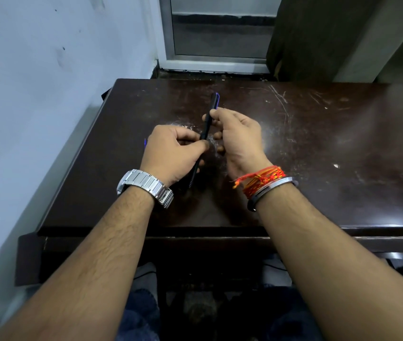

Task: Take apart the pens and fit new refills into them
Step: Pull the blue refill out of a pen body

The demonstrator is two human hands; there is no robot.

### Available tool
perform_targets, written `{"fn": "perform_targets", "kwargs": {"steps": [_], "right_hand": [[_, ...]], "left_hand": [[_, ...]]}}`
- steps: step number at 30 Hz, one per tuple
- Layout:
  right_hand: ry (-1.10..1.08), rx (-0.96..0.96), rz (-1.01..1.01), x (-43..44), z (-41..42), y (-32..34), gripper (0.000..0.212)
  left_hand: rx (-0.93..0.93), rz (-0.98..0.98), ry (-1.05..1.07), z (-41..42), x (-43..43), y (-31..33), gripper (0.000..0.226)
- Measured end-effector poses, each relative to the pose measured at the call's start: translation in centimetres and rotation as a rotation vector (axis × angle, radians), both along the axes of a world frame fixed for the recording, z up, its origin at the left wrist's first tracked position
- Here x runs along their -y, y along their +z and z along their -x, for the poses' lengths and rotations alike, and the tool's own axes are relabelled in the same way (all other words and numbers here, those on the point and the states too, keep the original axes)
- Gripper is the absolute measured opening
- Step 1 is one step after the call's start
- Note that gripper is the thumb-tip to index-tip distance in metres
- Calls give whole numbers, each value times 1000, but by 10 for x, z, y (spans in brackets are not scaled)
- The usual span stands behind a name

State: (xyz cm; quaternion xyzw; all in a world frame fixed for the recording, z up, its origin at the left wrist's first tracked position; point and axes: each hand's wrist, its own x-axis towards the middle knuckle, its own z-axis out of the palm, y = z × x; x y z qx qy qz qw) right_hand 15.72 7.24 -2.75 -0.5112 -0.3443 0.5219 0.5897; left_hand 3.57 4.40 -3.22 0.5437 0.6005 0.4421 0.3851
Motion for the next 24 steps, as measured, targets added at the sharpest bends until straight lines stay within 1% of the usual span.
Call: {"fn": "perform_targets", "kwargs": {"steps": [2,5,6,9,10,11,13,18,21,24], "right_hand": [[21,32,-13,1,3,-2,21],[38,80,-85,3,4,-5,13],[38,96,-115,3,4,-5,13],[104,147,-181,2,0,-7,48],[140,187,-193,0,-2,-8,55],[164,250,-198,-1,-3,-9,58],[156,373,-193,-3,-3,-10,55],[81,521,-207,-2,-3,-12,46],[49,561,-228,-2,-1,-12,44],[54,578,-222,-1,0,-10,44]], "left_hand": [[-25,-44,16,0,-1,0,2],[-49,-80,48,2,-2,0,8],[-55,-83,52,2,-2,0,9],[-83,-80,49,2,-2,-2,11],[-98,-88,39,1,-2,-2,9],[-114,-97,27,1,-2,-3,7],[-143,-115,12,2,-2,-4,6],[-259,-184,48,0,-2,-7,6],[-310,-200,50,1,-2,-6,10],[-306,-219,58,2,-1,-6,9]]}}
